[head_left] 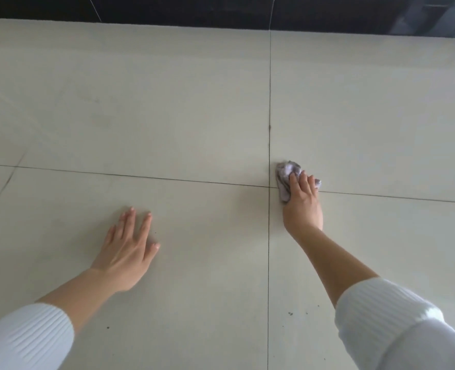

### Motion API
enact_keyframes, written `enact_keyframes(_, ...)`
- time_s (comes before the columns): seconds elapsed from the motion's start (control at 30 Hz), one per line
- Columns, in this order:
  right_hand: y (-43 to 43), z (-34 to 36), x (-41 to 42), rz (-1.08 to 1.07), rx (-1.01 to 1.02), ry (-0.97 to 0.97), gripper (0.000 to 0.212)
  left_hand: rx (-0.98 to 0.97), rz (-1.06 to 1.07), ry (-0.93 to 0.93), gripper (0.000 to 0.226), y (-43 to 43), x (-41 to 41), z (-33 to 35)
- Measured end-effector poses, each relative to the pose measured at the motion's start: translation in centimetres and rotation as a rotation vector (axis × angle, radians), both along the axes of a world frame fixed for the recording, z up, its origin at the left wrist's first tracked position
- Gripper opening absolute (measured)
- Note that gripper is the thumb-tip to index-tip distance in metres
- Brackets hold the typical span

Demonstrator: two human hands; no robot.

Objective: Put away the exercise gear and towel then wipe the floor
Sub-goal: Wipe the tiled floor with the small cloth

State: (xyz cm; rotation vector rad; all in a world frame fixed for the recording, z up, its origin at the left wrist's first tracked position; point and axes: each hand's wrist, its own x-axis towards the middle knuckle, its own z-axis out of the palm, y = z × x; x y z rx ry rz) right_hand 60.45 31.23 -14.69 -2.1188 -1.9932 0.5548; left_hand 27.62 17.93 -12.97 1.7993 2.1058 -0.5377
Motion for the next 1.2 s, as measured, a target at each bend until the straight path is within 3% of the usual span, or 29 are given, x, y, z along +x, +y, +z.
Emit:
enact_keyframes(0.2,-10.5,-1.4,-8.3,0.570,0.164,0.108,0.068,0.128,0.008,-0.112,0.090,-0.8,-1.9,-1.2)
enact_keyframes(0.3,-15.2,-1.8,-9.7,0.888,0.133,0.165,0.063,0.182,-0.029,-0.155,0.083,-0.9,-2.8,-1.8)
enact_keyframes(0.4,-13.6,-1.6,-8.3,1.142,0.160,0.121,0.056,0.241,0.004,-0.167,0.079,-0.2,-3.8,-2.0)
enact_keyframes(0.47,-10.5,-1.0,-6.6,1.135,0.193,0.050,0.057,0.268,0.087,-0.147,0.082,0.4,-4.5,-2.3)
enact_keyframes(0.67,0.3,-0.5,-3.5,0.386,0.159,-0.041,0.080,0.271,0.106,-0.150,0.080,0.6,-7.3,-3.5)
enact_keyframes(0.83,3.8,-0.8,-8.2,0.053,0.068,-0.025,0.070,0.318,0.065,-0.188,0.075,0.3,-8.2,-3.6)
enact_keyframes(0.93,1.6,-1.6,-11.9,0.189,0.159,0.065,0.065,0.346,0.065,-0.214,0.069,0.1,-8.2,-3.8)
enact_keyframes(1.03,-4.0,-1.7,-14.7,0.536,0.237,0.119,0.061,0.402,0.084,-0.220,0.062,0.1,-8.2,-3.8)
enact_keyframes(1.2,-12.9,-2.1,-16.7,1.085,0.163,0.216,0.052,0.458,0.094,-0.240,0.054,1.0,-8.5,-3.5)
